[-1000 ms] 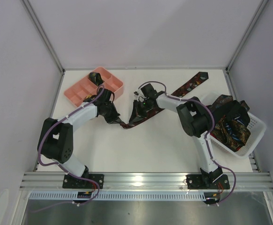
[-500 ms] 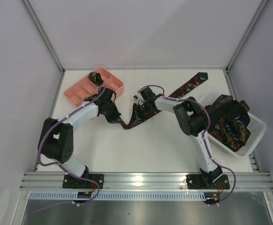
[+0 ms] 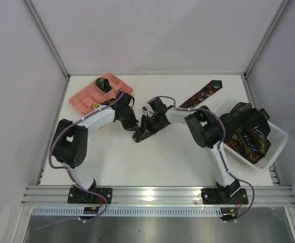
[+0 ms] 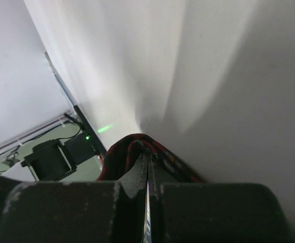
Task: Roll the ties
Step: Roll the tie
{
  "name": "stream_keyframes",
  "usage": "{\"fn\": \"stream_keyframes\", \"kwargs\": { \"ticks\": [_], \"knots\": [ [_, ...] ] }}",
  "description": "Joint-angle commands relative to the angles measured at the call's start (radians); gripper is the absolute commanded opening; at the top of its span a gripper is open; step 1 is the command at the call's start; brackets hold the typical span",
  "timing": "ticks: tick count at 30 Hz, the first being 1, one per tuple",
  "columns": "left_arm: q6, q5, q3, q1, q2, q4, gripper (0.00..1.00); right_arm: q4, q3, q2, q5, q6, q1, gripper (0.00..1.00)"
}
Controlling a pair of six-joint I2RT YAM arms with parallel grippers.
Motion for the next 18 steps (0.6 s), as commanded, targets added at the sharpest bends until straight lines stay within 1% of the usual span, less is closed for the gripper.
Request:
{"fn": "stream_keyframes", "kwargs": {
  "ticks": [1,10,18],
  "knots": [
    [-0.026,0.018,0.028,-0.015,0.014,0.045,0.0,0.022,-0.047,-0.046,0.008,0.041,-0.026,0.0],
    [-0.024,0.004,0.02,-0.031,0.021,0.047,0.0,-0.023,-0.08,-0.134,0.064,0.035,-0.061,0.0],
    [-0.018,-0.002,0.042,-0.034,0.026,0.033,0.0,-0.107,-0.09,-0.163,0.143,-0.054,-0.103,0.0]
  ]
}}
